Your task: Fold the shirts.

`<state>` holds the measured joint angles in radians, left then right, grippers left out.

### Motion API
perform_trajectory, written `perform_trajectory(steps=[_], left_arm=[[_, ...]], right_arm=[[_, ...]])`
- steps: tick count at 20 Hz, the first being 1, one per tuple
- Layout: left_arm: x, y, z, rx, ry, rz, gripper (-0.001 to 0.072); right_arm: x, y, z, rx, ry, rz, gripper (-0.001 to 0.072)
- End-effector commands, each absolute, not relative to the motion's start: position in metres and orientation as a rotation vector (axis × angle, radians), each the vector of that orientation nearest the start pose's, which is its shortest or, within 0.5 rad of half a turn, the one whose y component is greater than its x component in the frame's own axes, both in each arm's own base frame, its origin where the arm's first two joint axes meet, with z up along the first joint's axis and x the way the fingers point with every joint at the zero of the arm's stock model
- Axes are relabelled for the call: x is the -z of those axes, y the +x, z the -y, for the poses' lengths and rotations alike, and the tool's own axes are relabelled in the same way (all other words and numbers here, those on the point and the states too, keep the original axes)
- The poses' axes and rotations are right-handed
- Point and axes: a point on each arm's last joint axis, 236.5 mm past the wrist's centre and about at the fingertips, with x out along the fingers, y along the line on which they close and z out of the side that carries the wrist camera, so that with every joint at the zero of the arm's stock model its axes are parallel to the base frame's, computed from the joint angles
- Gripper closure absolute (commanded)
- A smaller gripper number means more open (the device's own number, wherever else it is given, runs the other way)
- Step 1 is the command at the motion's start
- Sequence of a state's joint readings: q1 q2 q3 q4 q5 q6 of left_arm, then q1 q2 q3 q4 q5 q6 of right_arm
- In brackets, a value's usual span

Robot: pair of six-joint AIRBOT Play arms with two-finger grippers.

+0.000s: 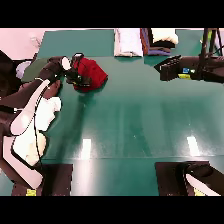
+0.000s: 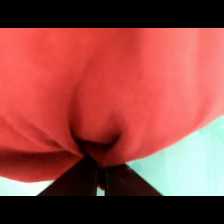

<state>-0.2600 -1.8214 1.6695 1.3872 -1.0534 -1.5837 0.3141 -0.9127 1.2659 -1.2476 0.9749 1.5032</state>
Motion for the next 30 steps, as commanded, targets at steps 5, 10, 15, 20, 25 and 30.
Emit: perform_trajectory(steps=[5, 10, 15, 20, 25, 30], left_arm=[[-0.148, 0.515, 0.154, 0.304, 0.07, -0.877, 0.0686], [-0.331, 0.411, 0.165, 0.409, 0.116, -0.517, 0.0687], [-0.324, 0.34, 0.232, 0.607, 0.218, -0.571, 0.0687], [-0.218, 0.308, 0.357, 0.854, 0.351, -0.719, 0.0684], [-0.161, 0.325, 0.386, 0.863, 0.429, -0.773, 0.0103], [-0.122, 0.4, 0.235, 0.488, 0.319, -1.027, 0.0103]], right_arm=[[-0.316, 0.355, -0.172, -0.525, 0.107, -0.459, 0.0689], [-0.34, 0.372, -0.145, -0.458, 0.117, -0.491, 0.0689], [-0.361, 0.387, -0.142, -0.451, 0.114, -0.483, 0.069], [-0.377, 0.39, -0.141, -0.447, 0.113, -0.451, 0.0689], [-0.374, 0.386, -0.141, -0.447, 0.118, -0.466, 0.0689], [-0.364, 0.38, -0.141, -0.453, 0.107, -0.516, 0.0689]])
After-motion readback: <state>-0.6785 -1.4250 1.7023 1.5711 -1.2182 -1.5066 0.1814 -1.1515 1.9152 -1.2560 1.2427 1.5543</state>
